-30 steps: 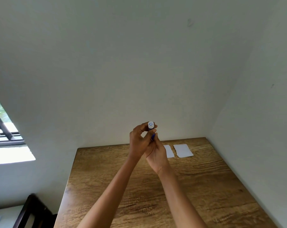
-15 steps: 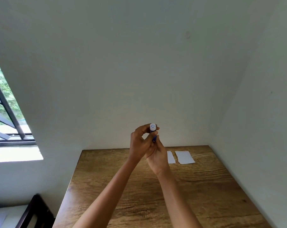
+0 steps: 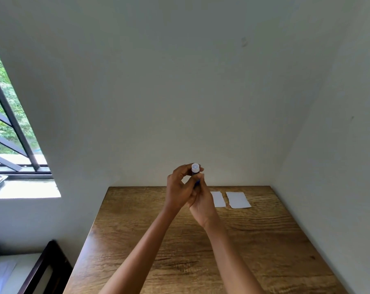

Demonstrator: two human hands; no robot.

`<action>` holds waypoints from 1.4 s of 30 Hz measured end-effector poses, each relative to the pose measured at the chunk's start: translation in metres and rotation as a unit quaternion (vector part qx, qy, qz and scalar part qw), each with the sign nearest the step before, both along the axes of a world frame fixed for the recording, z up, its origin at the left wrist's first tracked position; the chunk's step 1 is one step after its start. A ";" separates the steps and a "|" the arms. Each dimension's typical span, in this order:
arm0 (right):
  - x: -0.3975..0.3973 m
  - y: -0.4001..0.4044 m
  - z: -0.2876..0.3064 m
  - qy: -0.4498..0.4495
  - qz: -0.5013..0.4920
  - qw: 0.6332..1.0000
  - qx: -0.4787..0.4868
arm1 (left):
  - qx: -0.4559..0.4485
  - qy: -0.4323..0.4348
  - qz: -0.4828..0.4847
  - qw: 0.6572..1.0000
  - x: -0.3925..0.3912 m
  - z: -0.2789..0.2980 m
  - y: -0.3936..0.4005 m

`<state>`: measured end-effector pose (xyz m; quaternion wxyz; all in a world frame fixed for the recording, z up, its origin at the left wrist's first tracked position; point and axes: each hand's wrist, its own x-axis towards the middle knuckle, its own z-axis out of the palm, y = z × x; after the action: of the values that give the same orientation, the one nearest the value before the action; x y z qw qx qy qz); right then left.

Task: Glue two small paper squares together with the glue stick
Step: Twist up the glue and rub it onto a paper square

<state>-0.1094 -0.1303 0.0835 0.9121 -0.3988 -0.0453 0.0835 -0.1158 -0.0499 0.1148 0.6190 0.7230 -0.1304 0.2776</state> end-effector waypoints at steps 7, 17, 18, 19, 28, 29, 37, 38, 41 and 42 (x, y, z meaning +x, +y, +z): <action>0.002 -0.002 -0.002 -0.010 0.036 0.999 0.020 | -0.022 0.023 0.002 0.999 0.010 0.000 0.004; 0.003 0.012 0.000 0.007 0.033 0.999 0.024 | -0.004 0.027 0.012 1.000 0.014 0.002 0.012; 0.003 0.011 -0.001 0.001 0.035 0.999 0.035 | -0.009 0.033 0.011 0.999 0.015 0.001 0.013; 0.004 0.010 0.000 0.001 0.034 0.999 0.042 | -0.011 0.038 0.010 0.999 0.014 0.000 0.013; 0.006 0.016 0.001 0.016 0.012 1.000 -0.002 | -0.008 0.037 0.011 0.999 0.014 -0.001 0.015; 0.005 0.015 -0.001 0.014 0.018 1.000 0.007 | -0.015 0.042 0.009 0.999 0.014 -0.001 0.016; 0.010 0.016 0.008 0.063 -0.025 0.997 -0.033 | -0.019 0.073 0.007 0.997 0.016 -0.004 0.007; 0.010 0.016 0.009 0.058 -0.026 0.998 -0.018 | -0.017 0.065 0.009 0.998 0.017 -0.004 0.006; 0.008 0.013 0.003 0.034 -0.001 0.999 0.034 | -0.004 0.052 0.019 0.998 0.020 -0.004 0.008; 0.008 0.012 -0.001 0.028 0.007 0.999 0.043 | -0.005 0.055 0.021 0.998 0.022 -0.005 0.009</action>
<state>-0.1014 -0.1186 0.0829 0.9288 -0.3563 -0.0259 0.0988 -0.0939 -0.0408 0.1100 0.6226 0.7369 -0.0799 0.2507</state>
